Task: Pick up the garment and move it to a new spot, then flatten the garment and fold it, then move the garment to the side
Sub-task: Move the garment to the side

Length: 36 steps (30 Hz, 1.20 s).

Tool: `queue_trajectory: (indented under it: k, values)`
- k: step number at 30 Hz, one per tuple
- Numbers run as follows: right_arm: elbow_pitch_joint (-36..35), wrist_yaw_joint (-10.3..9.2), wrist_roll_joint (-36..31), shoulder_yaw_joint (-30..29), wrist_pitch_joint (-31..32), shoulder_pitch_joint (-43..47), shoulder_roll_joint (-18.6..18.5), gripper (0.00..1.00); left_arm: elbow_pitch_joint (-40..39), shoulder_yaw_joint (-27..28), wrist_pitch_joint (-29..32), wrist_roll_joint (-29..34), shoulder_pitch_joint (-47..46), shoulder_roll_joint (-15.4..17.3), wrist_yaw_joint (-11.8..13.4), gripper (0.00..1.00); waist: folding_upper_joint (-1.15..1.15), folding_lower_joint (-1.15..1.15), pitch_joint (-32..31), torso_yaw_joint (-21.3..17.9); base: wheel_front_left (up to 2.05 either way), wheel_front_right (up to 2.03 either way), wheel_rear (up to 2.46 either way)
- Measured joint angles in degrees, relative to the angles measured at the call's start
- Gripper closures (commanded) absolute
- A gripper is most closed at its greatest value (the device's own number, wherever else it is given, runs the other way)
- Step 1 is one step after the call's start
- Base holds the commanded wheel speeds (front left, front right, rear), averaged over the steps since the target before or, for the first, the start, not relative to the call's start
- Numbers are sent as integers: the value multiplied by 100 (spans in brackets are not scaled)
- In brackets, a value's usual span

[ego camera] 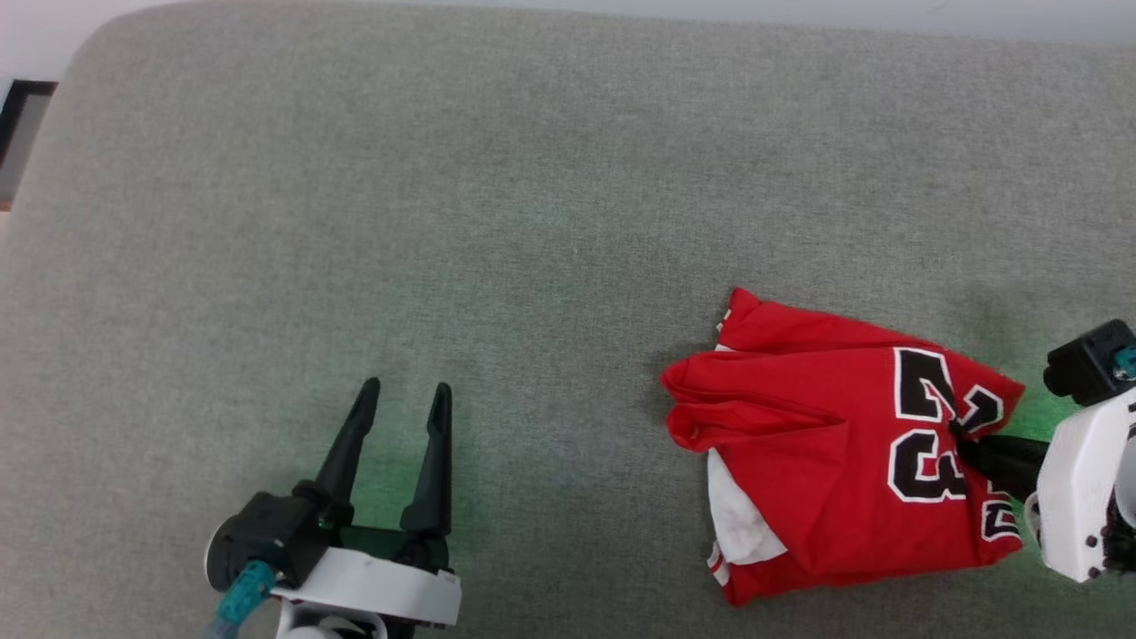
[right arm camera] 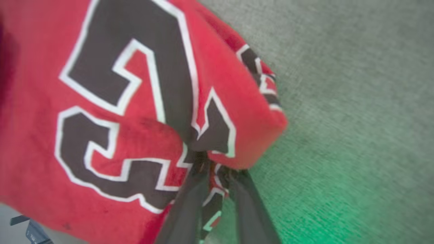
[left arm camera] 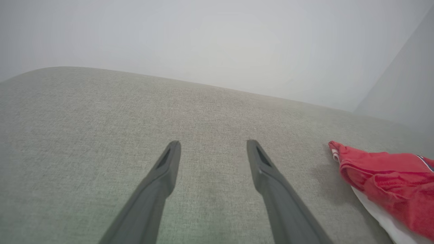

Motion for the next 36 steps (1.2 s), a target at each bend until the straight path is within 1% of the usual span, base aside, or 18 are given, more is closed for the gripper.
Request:
queue_trajectory:
  k: [4, 9, 14, 18, 23, 28, 32, 36]
  values:
    - [104, 5, 88, 23, -370, 3, 68, 100, -9, -134, 0, 19, -63, 2, 0, 0, 0, 0, -21, -79, 0, 0, 0]
    - [276, 13, 270, -242, -975, 148, 146, 100, -166, -174, 0, 101, -119, 2, 0, 0, 0, 0, -76, -231, 0, 0, 0]
    - [430, -2, 400, -600, -1473, 323, -60, 100, -257, -374, 0, 136, -254, 170, 0, 0, 0, 0, -85, -495, 0, 0, 0]
    - [612, -2, 516, -865, -1802, 375, -199, 100, -276, -407, 0, 233, -442, 278, 0, 0, 0, 0, -63, -760, 0, 0, 0]
    - [1035, -3, 648, -1159, -2183, 318, -348, 100, -347, -416, 0, 458, -759, 430, 0, 0, 0, 0, 19, -1126, 0, 0, 0]
    - [1647, -3, 453, -1210, -2448, -208, -408, 100, -376, -381, 0, 555, -1277, 705, 0, 0, 0, 0, 226, -1468, 0, 0, 0]
    - [2245, -3, 287, -1260, -2647, -811, -480, 100, -302, -687, 0, 624, -1897, 1034, 0, 0, 0, 0, 511, -1653, 0, 0, 0]
    - [2926, -3, 133, -1340, -2805, -1444, -591, 100, -177, -950, 0, 641, -2756, 1294, 0, 0, 0, 0, 873, -1757, 0, 0, 0]
